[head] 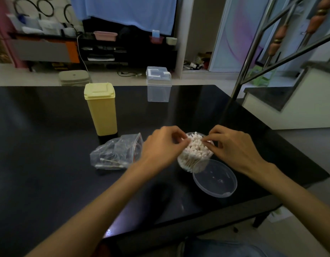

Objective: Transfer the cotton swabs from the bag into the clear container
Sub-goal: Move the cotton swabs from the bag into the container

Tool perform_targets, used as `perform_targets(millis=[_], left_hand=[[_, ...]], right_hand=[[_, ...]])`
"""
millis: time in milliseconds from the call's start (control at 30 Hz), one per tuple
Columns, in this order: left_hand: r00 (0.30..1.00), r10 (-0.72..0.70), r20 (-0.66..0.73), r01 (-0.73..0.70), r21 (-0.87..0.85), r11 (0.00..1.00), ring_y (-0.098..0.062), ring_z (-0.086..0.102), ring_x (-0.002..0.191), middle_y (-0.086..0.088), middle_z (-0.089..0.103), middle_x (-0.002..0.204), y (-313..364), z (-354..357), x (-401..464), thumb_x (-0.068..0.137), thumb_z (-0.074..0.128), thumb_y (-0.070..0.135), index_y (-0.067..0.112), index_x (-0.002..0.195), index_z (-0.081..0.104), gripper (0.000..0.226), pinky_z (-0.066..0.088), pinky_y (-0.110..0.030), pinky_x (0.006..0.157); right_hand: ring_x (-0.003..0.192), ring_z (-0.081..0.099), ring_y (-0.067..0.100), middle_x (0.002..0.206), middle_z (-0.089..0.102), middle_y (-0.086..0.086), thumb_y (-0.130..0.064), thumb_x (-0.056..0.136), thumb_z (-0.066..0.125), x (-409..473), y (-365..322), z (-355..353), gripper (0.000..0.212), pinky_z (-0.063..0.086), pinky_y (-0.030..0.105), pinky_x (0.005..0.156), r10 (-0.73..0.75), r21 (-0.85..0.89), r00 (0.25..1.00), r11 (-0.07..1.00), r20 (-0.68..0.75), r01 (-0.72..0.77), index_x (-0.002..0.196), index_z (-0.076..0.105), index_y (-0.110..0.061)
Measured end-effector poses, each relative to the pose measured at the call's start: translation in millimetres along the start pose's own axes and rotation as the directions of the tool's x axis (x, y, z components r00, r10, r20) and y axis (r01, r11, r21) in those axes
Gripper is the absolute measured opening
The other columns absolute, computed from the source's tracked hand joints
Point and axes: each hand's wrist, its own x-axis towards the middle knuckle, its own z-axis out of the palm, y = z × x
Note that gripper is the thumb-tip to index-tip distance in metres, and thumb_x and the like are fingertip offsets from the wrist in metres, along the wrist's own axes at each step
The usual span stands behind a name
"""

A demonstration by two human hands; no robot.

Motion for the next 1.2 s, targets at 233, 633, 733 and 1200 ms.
perform_targets(millis=[233, 633, 733, 1200], left_hand=[[0.976, -0.169, -0.134, 0.184, 0.105, 0.977, -0.001, 0.061, 0.079, 0.024, 0.063, 0.082, -63.3, -79.0, -51.9, 0.085, 0.062, 0.038, 0.038, 0.089, 0.066, 0.006, 0.052, -0.031, 0.074], [0.879, -0.470, -0.078, 0.476, 0.157, 0.865, -0.033, 0.045, 0.127, -0.015, 0.047, 0.140, -137.5, -90.3, -70.2, 0.090, 0.058, 0.031, 0.004, 0.143, 0.027, 0.067, 0.037, -0.038, 0.101], [0.863, -0.504, -0.016, 0.504, 0.066, 0.861, -0.026, 0.059, 0.113, -0.006, 0.064, 0.118, -138.5, -86.2, -68.6, 0.085, 0.065, 0.038, 0.012, 0.131, 0.045, 0.056, 0.045, -0.035, 0.092], [0.903, -0.381, 0.200, 0.427, -0.314, 0.848, 0.010, 0.058, 0.054, -0.001, 0.068, 0.085, -122.3, -76.7, -63.8, 0.088, 0.064, 0.021, 0.016, 0.098, 0.069, 0.013, 0.042, -0.007, 0.048]], right_hand=[[0.079, 0.054, 0.002, 0.099, 0.063, -0.011, -0.027, 0.090, 0.057, 9.4, -13.3, -17.8, 0.018, 0.043, 0.022, 0.067, 0.197, 0.164, 0.971, 0.962, 0.133, -0.217, 0.103, 0.070, -0.028], [0.117, 0.055, 0.029, 0.127, 0.060, 0.007, -0.013, 0.092, 0.042, 45.8, -154.0, 41.9, 0.035, 0.044, 0.037, 0.098, 0.107, 0.299, 0.836, 0.903, 0.539, -0.308, 0.121, 0.061, -0.021], [0.102, 0.062, 0.030, 0.102, 0.068, 0.007, -0.009, 0.092, 0.043, 45.8, -154.6, 60.3, 0.028, 0.047, 0.036, 0.085, 0.092, 0.414, 0.861, 0.848, 0.501, -0.331, 0.107, 0.066, -0.014], [0.079, 0.070, 0.015, 0.082, 0.074, 0.001, -0.045, 0.066, 0.080, 40.4, -148.5, 74.3, 0.033, 0.058, 0.038, 0.076, 0.260, 0.579, 0.840, 0.625, 0.477, -0.523, 0.091, 0.075, -0.023]])
